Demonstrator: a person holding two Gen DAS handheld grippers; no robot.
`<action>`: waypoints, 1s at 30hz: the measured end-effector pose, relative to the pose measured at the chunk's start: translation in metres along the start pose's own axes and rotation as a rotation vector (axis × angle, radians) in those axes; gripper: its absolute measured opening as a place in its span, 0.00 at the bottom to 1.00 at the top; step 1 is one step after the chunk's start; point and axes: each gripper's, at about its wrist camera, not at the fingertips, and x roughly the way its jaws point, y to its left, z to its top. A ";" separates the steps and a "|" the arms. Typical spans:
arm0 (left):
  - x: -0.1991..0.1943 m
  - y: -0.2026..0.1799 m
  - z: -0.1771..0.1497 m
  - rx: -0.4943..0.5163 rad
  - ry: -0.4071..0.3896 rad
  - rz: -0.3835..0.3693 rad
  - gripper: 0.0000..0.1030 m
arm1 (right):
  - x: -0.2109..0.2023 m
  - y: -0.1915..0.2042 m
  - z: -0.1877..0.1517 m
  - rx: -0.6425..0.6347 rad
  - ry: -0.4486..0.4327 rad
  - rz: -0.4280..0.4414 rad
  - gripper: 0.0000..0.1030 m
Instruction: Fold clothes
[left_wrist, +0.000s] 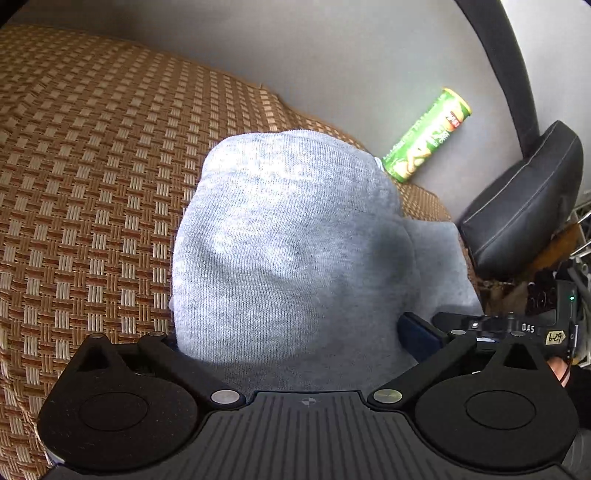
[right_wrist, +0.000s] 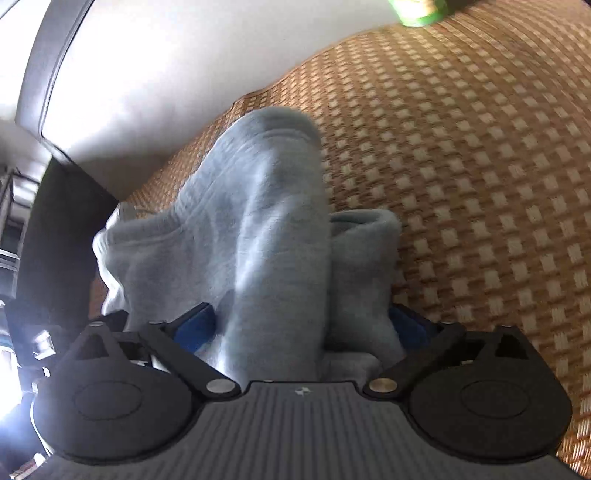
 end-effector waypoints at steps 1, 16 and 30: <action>0.000 0.001 0.000 -0.002 0.000 -0.002 1.00 | 0.001 0.003 -0.001 -0.004 -0.004 -0.015 1.00; -0.044 -0.048 -0.037 -0.016 -0.121 0.156 0.50 | -0.028 0.017 -0.023 0.023 -0.007 0.056 0.47; 0.019 -0.254 -0.022 -0.026 -0.260 0.146 0.46 | -0.181 -0.089 0.035 -0.059 -0.073 0.223 0.44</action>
